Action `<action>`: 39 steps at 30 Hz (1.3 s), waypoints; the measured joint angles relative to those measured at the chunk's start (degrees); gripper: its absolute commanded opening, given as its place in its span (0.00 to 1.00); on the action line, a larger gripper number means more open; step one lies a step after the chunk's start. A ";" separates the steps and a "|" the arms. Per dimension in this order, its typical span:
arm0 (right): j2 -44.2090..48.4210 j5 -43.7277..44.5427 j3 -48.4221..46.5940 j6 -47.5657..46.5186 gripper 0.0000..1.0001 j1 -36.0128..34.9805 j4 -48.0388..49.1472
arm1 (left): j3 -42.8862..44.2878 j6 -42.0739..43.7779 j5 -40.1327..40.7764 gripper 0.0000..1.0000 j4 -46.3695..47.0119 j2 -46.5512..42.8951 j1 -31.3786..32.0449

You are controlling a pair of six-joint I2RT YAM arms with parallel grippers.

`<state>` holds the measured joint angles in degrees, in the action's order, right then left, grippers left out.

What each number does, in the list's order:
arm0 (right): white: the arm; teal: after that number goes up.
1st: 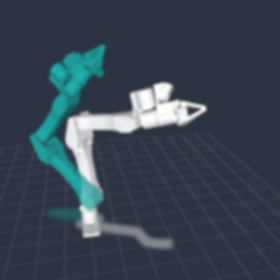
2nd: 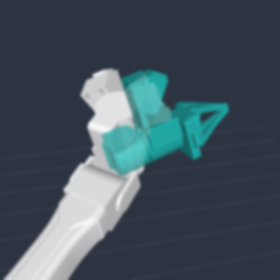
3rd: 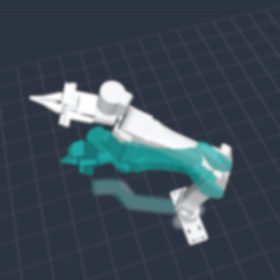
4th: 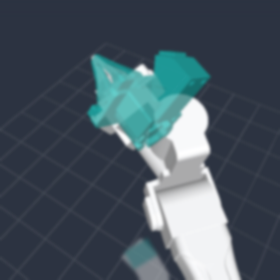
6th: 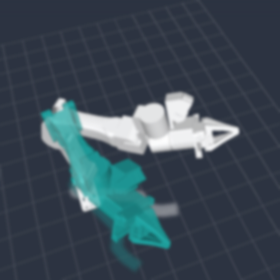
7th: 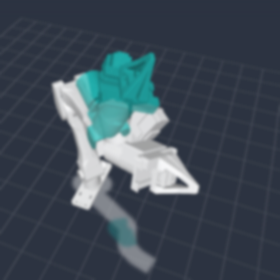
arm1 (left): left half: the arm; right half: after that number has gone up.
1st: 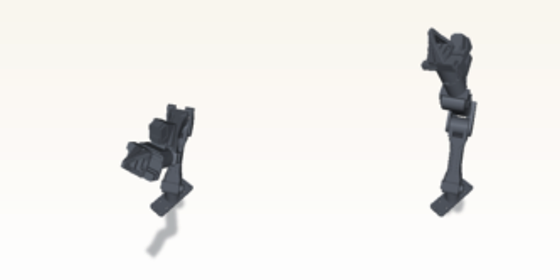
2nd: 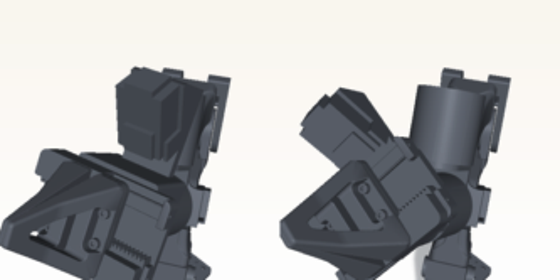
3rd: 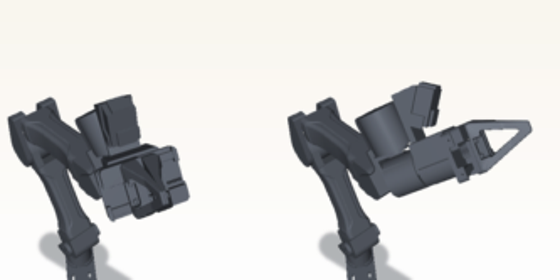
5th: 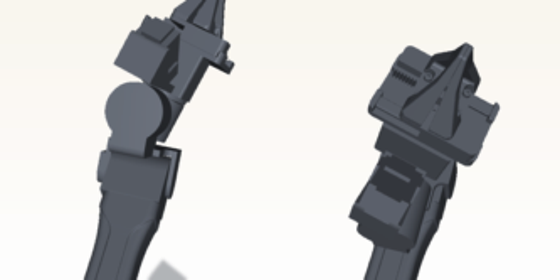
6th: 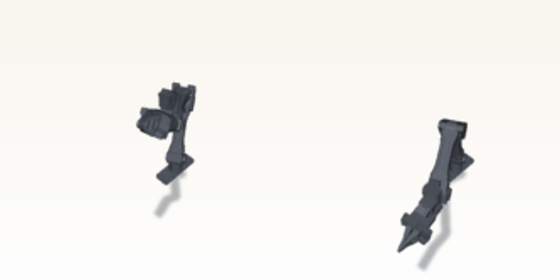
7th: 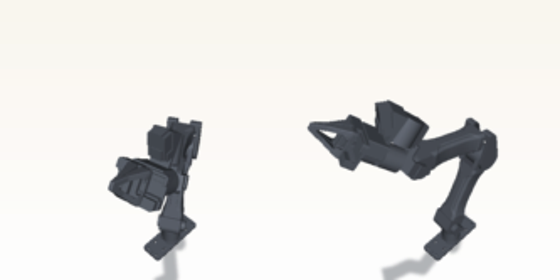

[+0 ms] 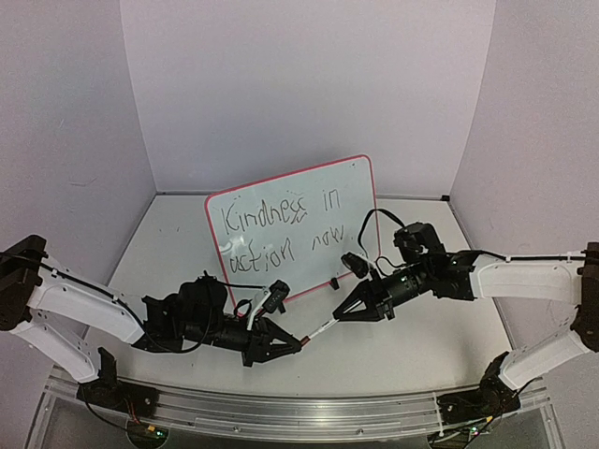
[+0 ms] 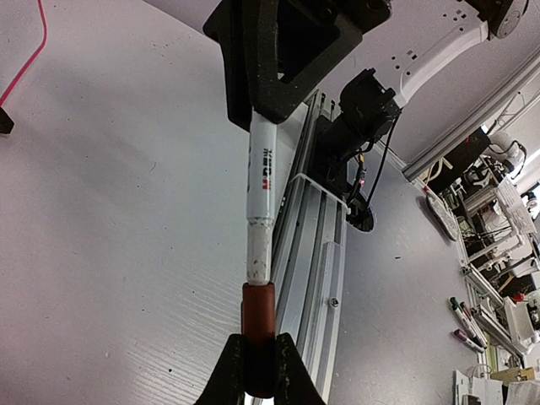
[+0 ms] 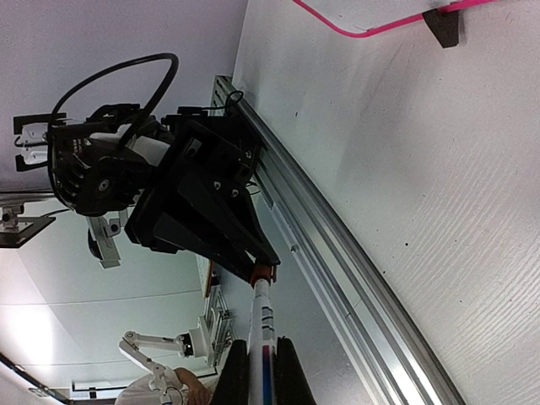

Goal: Write a sentence on the whiteboard
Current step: Insert the whiteboard marker without the cap into the pen cap.

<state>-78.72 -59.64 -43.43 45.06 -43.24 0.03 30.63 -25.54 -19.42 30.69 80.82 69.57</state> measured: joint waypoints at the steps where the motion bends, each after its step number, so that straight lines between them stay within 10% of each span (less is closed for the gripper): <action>1: -0.12 -0.02 -0.05 0.00 0.00 -0.10 0.01 | 0.00 0.01 0.00 0.00 -0.04 0.01 0.03; 39: -3.93 11.72 -3.09 2.93 0.00 -10.10 -3.41 | 6.56 5.17 -6.75 0.00 -12.57 5.18 0.16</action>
<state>-82.65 -47.92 -46.52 47.98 -53.34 -3.38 37.19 -20.37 -26.17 18.12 86.00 69.73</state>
